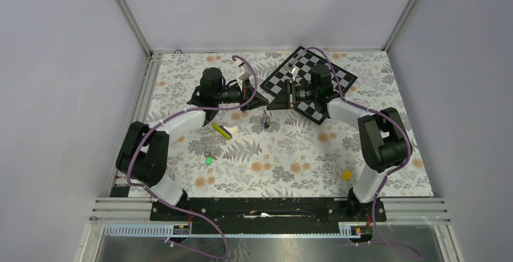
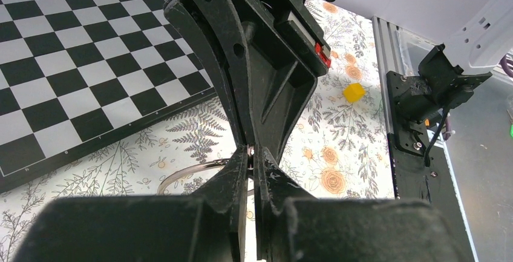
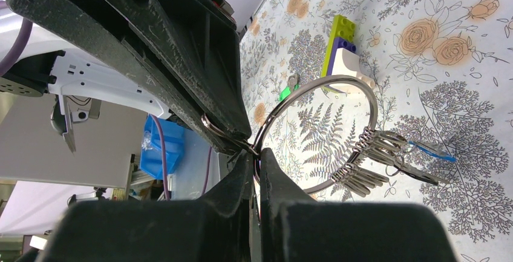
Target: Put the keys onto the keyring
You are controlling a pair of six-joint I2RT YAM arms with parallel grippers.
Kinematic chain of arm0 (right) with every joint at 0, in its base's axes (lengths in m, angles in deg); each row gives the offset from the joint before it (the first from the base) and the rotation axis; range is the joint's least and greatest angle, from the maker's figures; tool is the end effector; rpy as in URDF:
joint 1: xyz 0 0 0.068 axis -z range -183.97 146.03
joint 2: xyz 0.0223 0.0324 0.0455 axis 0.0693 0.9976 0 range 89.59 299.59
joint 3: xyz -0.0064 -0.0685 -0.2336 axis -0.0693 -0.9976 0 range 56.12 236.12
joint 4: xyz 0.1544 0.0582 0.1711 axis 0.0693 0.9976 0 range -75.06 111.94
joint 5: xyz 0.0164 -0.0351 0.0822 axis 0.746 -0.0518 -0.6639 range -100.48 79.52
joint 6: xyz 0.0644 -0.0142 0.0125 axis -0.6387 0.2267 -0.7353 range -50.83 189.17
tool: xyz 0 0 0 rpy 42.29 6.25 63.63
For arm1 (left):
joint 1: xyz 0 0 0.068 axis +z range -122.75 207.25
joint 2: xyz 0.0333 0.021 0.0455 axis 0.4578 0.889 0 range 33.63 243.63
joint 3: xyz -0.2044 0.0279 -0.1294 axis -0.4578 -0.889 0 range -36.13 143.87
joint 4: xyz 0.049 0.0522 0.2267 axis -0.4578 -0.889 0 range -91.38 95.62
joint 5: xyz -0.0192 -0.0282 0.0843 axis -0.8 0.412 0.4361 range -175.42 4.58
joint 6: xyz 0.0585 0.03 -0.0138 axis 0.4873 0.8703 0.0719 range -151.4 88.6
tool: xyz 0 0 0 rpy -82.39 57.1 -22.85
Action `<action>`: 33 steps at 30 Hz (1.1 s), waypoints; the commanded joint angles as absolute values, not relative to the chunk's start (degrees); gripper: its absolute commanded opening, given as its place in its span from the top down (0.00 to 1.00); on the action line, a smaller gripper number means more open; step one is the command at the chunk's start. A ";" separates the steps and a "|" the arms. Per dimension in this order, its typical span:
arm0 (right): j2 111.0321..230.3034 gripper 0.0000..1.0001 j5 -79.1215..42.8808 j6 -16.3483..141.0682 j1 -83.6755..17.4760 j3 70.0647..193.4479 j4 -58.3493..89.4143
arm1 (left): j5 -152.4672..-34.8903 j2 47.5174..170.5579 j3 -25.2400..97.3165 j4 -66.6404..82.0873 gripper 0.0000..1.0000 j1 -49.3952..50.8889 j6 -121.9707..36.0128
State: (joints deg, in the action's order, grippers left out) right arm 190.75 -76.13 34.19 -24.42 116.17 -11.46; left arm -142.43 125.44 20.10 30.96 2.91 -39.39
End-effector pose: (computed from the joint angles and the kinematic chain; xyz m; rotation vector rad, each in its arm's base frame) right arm 0.3230 0.1724 0.2192 -0.6632 1.9066 1.6805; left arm 0.2935 -0.1820 0.2498 0.9908 1.5502 -1.2638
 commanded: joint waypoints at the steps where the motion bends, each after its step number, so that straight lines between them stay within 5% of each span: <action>1: 189.43 1.00 -77.01 34.90 -24.45 116.84 -13.10 | -144.21 125.24 20.64 32.35 0.97 2.46 -37.46; 11: 188.50 0.94 -77.14 38.29 -24.03 117.21 -10.23 | -145.86 123.66 23.57 17.25 1.00 2.46 -21.52; 21: 182.53 0.53 -76.66 60.70 -23.65 119.72 9.09 | -151.01 123.69 32.11 -1.42 1.00 2.46 -8.87; 33: 179.00 0.60 -76.20 68.75 -24.69 124.99 17.75 | -154.48 123.76 31.72 -5.25 1.00 0.38 -8.63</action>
